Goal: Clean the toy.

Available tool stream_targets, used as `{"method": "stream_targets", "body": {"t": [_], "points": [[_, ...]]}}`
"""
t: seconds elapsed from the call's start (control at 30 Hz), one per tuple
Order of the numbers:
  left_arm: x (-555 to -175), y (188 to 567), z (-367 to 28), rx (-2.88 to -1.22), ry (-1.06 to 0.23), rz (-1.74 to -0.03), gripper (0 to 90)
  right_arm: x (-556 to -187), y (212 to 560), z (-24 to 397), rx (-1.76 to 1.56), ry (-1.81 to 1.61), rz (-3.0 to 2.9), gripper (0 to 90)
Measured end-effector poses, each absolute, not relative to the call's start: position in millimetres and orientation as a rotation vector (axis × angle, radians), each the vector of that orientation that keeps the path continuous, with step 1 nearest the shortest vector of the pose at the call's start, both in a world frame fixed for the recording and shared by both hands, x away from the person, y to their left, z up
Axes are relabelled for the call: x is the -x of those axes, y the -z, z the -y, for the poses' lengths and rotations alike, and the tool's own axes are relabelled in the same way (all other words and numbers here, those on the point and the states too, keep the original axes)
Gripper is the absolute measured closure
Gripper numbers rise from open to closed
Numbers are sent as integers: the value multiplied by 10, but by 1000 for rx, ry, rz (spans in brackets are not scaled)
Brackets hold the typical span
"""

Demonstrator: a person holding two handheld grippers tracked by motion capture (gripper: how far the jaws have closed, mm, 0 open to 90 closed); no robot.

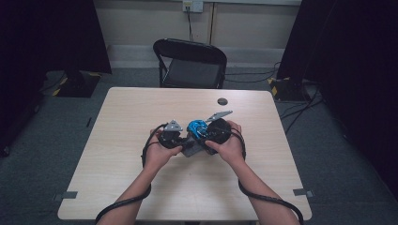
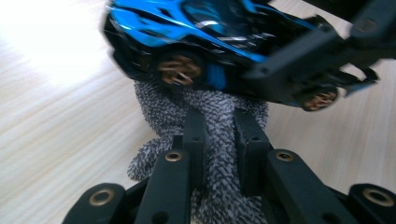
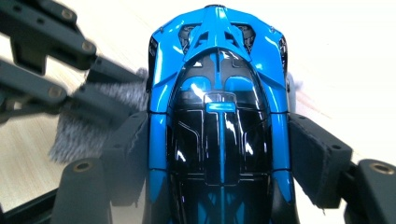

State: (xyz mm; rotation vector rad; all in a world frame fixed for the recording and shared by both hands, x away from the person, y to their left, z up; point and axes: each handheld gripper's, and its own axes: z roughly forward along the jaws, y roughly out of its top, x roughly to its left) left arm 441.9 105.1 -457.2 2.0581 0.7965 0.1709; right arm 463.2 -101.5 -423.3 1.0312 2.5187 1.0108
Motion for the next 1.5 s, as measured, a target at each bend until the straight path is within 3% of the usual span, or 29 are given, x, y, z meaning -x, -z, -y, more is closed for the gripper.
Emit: {"method": "stream_targets", "body": {"t": [1.2, 1.5], "points": [[-4007, 4704, -622, -2132, -14, -562, 772, -4703, 4233, 1044, -1096, -1030, -2478, 284], [-4123, 4676, -926, -2137, -69, -651, 772, -4708, 4191, 1140, -1113, -1042, -2465, 284]]}}
